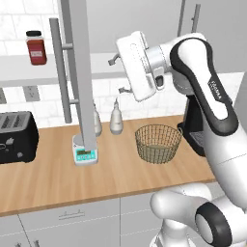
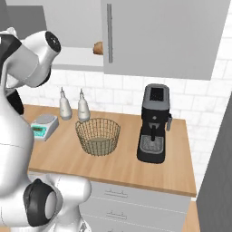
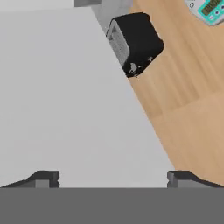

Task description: Open the cabinet, pick up the bread from the cabinet and place it in the basket. Then move the basket to the dining counter.

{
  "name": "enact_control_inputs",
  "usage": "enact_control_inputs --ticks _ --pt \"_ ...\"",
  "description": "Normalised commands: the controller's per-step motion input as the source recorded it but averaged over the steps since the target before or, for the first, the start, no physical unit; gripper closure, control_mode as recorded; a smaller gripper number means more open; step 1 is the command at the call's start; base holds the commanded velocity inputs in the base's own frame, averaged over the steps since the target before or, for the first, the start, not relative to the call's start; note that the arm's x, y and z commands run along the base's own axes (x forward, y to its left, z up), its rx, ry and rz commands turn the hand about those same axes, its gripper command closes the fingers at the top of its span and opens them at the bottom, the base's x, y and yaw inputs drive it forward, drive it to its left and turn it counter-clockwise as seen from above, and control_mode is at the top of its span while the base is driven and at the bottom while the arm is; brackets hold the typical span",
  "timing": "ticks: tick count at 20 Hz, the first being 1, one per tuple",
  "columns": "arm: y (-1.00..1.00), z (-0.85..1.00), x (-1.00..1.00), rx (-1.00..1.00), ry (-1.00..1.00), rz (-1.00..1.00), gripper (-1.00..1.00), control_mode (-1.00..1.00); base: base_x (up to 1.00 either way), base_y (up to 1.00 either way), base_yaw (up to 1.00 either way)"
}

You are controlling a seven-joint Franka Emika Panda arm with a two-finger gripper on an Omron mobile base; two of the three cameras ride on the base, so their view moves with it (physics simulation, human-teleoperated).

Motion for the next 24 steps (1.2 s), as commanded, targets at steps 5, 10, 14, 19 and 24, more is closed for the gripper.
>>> enact_control_inputs --ticks 5,10,14,19,24 --pt "-1.00 0.07 0.00 -0.30 -0.30 0.01 -1.00 -1.00 0.00 0.00 0.00" --pt "-0.98 0.01 0.00 -0.42 -0.33 0.10 -1.00 -1.00 0.00 0.00 0.00" --pt "-0.99 0.00 0.00 -0.49 -0.45 0.15 -1.00 -1.00 0.00 0.00 0.00" --pt "-0.90 -0.01 0.27 -0.42 -0.49 0.16 -1.00 -1.00 0.00 0.00 0.00" --pt "-0.47 0.03 0.41 -0.23 -0.47 0.05 -1.00 -1.00 0.00 0.00 0.00"
